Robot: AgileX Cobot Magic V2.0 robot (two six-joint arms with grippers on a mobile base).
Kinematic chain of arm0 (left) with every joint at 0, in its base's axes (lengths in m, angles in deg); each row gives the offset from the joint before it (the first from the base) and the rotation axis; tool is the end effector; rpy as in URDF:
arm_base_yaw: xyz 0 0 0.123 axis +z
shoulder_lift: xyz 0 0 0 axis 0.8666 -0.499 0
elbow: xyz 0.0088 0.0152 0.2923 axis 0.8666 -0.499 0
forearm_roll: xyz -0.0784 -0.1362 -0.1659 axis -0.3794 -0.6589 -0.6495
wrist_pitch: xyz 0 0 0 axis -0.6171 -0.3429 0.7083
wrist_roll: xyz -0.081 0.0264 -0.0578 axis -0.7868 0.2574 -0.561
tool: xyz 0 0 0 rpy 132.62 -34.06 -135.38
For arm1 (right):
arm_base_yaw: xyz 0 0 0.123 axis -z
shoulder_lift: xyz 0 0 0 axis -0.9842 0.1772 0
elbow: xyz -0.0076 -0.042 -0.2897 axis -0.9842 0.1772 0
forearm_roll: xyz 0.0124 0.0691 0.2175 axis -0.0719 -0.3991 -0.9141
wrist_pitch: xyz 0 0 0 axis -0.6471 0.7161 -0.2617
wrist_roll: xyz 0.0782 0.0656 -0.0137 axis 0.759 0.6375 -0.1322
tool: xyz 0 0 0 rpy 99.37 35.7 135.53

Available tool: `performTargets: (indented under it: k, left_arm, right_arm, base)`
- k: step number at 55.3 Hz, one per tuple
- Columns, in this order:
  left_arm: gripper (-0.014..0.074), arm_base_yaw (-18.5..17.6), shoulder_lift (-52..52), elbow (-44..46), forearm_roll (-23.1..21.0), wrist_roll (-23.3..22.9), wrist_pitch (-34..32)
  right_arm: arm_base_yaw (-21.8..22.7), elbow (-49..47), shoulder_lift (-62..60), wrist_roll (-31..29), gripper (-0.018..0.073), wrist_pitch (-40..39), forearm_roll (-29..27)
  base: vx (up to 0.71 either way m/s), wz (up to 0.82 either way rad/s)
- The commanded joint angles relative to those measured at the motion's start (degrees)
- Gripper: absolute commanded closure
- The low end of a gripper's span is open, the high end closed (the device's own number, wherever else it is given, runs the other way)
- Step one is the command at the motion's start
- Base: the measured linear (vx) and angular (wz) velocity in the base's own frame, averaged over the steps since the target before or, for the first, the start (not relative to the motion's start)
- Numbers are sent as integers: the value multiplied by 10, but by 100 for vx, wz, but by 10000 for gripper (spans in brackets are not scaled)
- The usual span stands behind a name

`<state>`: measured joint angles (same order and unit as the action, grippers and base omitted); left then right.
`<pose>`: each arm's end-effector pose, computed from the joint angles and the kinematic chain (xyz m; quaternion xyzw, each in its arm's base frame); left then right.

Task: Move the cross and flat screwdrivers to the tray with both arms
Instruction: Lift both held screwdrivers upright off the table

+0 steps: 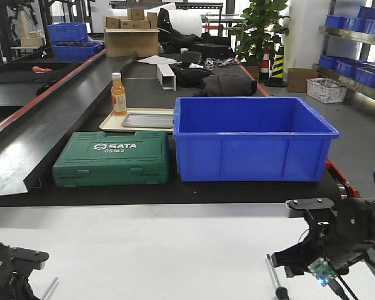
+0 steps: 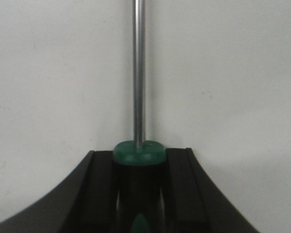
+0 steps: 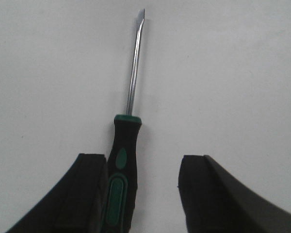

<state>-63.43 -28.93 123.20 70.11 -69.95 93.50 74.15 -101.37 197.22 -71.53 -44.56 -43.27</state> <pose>0.3542 -0.0195 0.1251 0.0719 0.9921 0.0082 0.1020 0.3781 0.0405 0.2022 -0.0493 0.9737 0.0261 0.2210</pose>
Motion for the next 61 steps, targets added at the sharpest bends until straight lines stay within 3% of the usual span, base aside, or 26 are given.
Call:
performTargets:
  k: [1, 18, 45, 53, 61]
  left_arm:
    - [602, -2, 15, 6, -29, -2, -3]
    - [602, -2, 15, 6, -35, -2, -25]
    - [602, -2, 15, 6, -35, -2, -37]
    - [602, -2, 15, 6, -35, -2, -37]
    - [602, -2, 15, 6, -35, -2, -37]
  right_arm:
    - [-1, -51, 10, -11, 116, 1, -5]
    - [-1, -97, 95, -41, 116, 23, -55]
    - [-1, -97, 138, -54, 128, 15, -62]
    - [-1, -97, 138, -54, 211, 23, -71]
    - [-1, -97, 138, -54, 378, 41, -74]
  base:
    - [0, 0]
    - [0, 0]
    - [0, 0]
    - [0, 0]
    - [0, 0]
